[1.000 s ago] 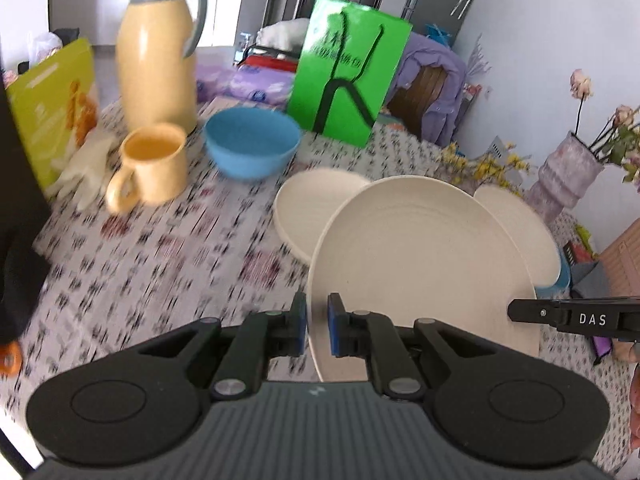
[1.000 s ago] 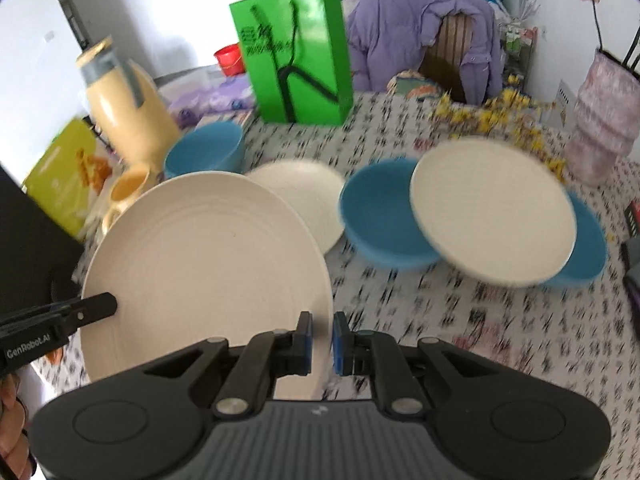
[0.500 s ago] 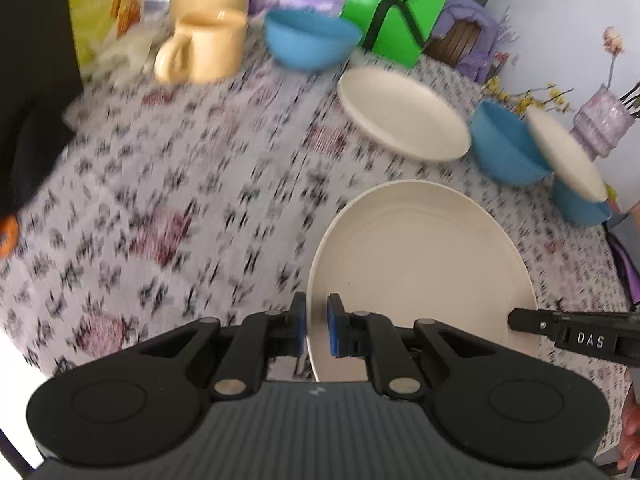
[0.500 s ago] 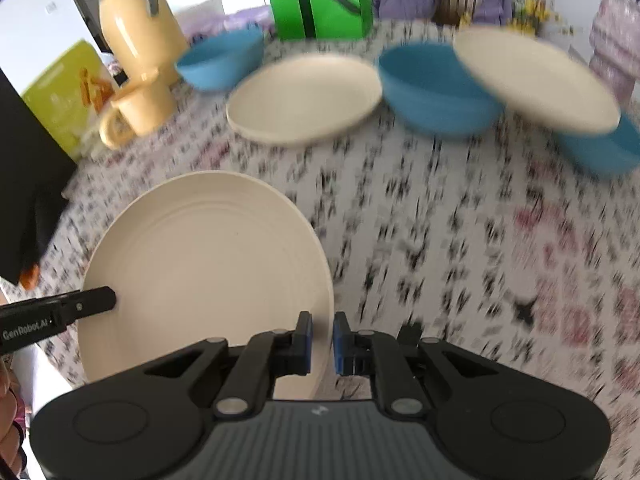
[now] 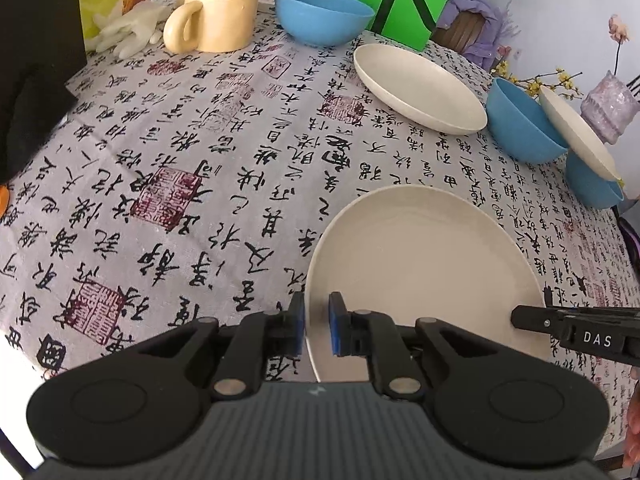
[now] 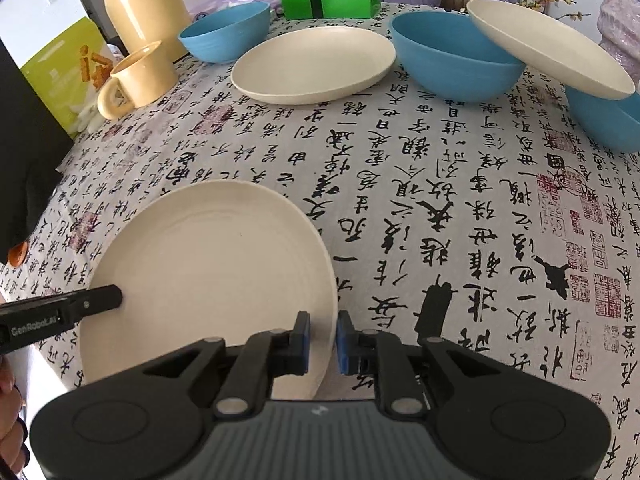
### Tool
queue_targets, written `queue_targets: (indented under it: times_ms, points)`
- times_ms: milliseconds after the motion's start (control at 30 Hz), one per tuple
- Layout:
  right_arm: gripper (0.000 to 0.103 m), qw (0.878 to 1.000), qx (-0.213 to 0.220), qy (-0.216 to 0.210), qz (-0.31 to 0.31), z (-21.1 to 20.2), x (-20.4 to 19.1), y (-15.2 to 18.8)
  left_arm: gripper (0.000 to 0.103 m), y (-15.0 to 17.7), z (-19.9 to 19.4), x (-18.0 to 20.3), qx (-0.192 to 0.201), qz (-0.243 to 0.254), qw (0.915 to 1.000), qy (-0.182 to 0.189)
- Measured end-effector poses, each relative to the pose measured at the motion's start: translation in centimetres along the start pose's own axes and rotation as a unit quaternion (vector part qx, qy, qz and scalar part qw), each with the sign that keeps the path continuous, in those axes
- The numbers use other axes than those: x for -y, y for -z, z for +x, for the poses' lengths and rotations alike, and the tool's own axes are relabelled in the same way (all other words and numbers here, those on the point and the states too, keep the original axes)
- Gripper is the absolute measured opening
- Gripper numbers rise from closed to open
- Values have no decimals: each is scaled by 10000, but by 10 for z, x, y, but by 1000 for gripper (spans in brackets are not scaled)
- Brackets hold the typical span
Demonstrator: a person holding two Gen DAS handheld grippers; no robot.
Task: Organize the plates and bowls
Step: 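Lift the cream plate with both grippers and carry it toward the table edge, then lower the cream plate flat onto the cloth and open both grippers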
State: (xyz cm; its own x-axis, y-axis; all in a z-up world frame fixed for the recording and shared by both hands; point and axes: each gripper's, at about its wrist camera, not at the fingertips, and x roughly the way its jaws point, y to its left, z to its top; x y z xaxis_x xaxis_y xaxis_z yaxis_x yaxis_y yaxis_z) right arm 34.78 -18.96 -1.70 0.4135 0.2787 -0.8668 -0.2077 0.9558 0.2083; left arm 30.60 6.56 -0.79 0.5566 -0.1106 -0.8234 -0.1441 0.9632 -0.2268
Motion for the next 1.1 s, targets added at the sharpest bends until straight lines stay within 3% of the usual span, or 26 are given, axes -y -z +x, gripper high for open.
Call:
queue_targets:
  times_ms: [67, 133, 200, 267, 367, 467, 600, 700, 767, 967, 1100]
  points:
    - [19, 10000, 16, -48, 33, 3, 1, 0, 13, -1, 0, 1, -15, 29, 10000, 10]
    - [19, 9999, 47, -60, 76, 3, 1, -1, 23, -3, 1, -2, -68, 16, 9999, 80]
    - [41, 9999, 113, -36, 4, 0, 0, 0, 49, -5, -4, -4, -14, 102, 9999, 74]
    - [57, 9998, 185, 19, -32, -6, 1, 0, 57, -8, -13, -4, 165, 236, 9996, 32]
    - [60, 9991, 396, 125, -47, -21, 4, -1, 69, -13, -32, -1, 385, 355, 9985, 162]
    - [66, 9976, 640, 236, -86, -42, 5, 1, 82, -11, -58, 8, 799, 615, 9946, 239]
    - [82, 9915, 1187, 471, -230, -81, 4, 16, 100, 8, -99, 22, 1673, 1059, 9800, 217]
    - [93, 9818, 1724, 727, -320, -115, 3, 45, 103, 39, -128, 25, 2362, 1426, 9609, 218]
    - [94, 9738, 2072, 866, -369, -135, 3, 72, 103, 63, -144, 24, 2709, 1565, 9496, 173]
    - [100, 9504, 2967, 851, -381, -175, 4, 165, 103, 134, -165, 10, 3188, 1444, 9361, 341]
    - [102, 9295, 3451, 1249, -356, -172, 1, 229, 103, 177, -164, 1, 3435, 1314, 9298, 139]
